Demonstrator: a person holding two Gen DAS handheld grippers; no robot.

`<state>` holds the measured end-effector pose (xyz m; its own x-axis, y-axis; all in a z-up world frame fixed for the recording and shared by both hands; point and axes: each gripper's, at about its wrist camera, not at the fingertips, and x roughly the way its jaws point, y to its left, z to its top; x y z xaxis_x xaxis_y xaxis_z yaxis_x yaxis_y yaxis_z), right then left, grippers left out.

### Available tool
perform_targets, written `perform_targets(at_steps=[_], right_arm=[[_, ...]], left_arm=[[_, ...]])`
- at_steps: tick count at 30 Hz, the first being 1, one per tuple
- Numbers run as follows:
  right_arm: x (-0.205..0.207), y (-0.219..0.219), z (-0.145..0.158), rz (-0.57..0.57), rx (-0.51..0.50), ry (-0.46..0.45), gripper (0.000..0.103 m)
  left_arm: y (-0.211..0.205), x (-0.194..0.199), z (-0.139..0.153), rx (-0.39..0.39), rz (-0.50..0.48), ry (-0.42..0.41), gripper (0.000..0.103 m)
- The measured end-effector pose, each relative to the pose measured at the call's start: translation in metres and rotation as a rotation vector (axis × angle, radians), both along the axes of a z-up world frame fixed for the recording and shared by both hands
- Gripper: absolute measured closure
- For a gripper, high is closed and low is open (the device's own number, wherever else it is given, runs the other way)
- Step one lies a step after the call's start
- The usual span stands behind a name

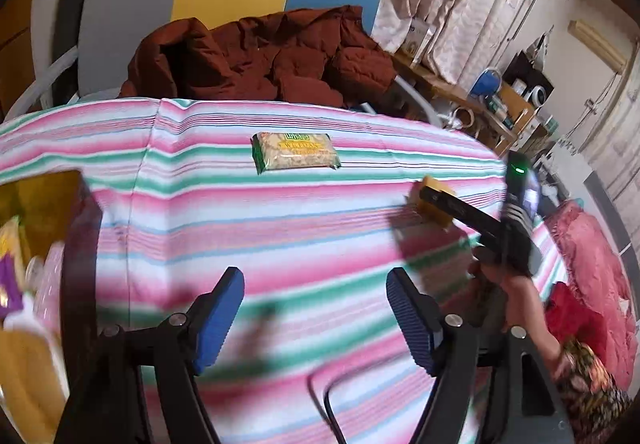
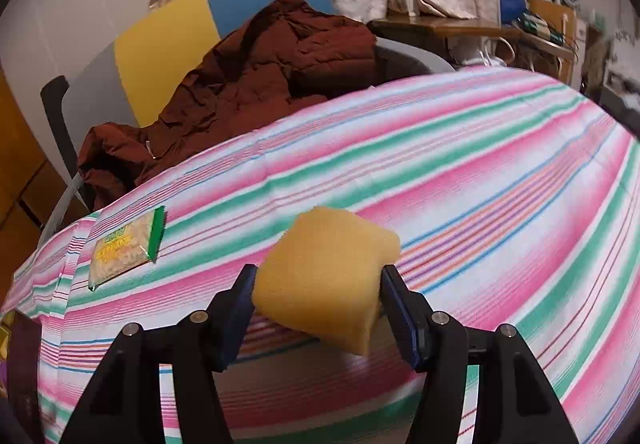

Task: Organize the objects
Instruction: 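Grasp the second yellow sponge with the right gripper, then grasp the WEIDAN cracker pack with the left gripper while the right holds the sponge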

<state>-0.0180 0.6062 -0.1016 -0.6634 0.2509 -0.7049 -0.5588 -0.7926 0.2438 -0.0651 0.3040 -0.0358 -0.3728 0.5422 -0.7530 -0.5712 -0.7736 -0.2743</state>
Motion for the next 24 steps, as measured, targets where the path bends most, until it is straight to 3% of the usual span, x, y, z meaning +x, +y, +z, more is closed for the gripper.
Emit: perform_targets(at_steps=[6, 15, 19, 22, 24], right_arm=[[-0.003, -0.005, 0.000, 0.000, 0.038, -0.018, 0.041], [-0.001, -0.005, -0.001, -0.004, 0.048, -0.007, 0.040], [0.000, -0.003, -0.002, -0.005, 0.037, 0.005, 0.040], [0.001, -0.003, -0.002, -0.005, 0.034, 0.011, 0.040], [0.000, -0.003, -0.002, -0.005, 0.033, 0.013, 0.040]], left_arm=[[0.043, -0.035, -0.007, -0.127, -0.029, 0.075, 0.027], [0.105, -0.085, -0.020, -0.241, -0.154, 0.181, 0.020], [0.123, -0.115, -0.028, -0.265, -0.181, 0.181, 0.020], [0.130, -0.135, -0.034, -0.225, -0.189, 0.150, 0.018], [0.136, -0.144, -0.040, -0.252, -0.196, 0.158, 0.017]])
